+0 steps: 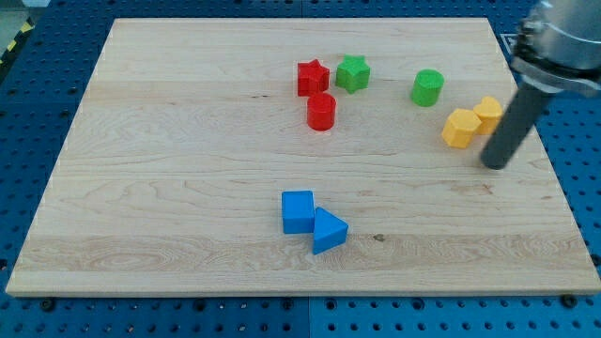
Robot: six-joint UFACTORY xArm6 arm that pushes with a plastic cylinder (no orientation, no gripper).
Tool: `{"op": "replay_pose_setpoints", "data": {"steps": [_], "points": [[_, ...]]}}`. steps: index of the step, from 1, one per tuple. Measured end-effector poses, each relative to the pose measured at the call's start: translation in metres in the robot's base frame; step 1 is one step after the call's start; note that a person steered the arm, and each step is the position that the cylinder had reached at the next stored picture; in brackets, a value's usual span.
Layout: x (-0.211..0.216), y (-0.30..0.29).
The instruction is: Push the yellow hexagon a bit up
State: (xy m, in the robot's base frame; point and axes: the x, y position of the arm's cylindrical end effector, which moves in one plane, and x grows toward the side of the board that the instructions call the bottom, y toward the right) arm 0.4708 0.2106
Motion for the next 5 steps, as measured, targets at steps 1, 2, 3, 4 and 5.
{"op": "replay_pose_setpoints", "data": {"steps": [1,2,3,4,5], "points": [[-0.009,-0.023],[-0.019,-0.011],[-0.019,0.002],[-0.017,-0.001],[-0.002,-0.001]]}}
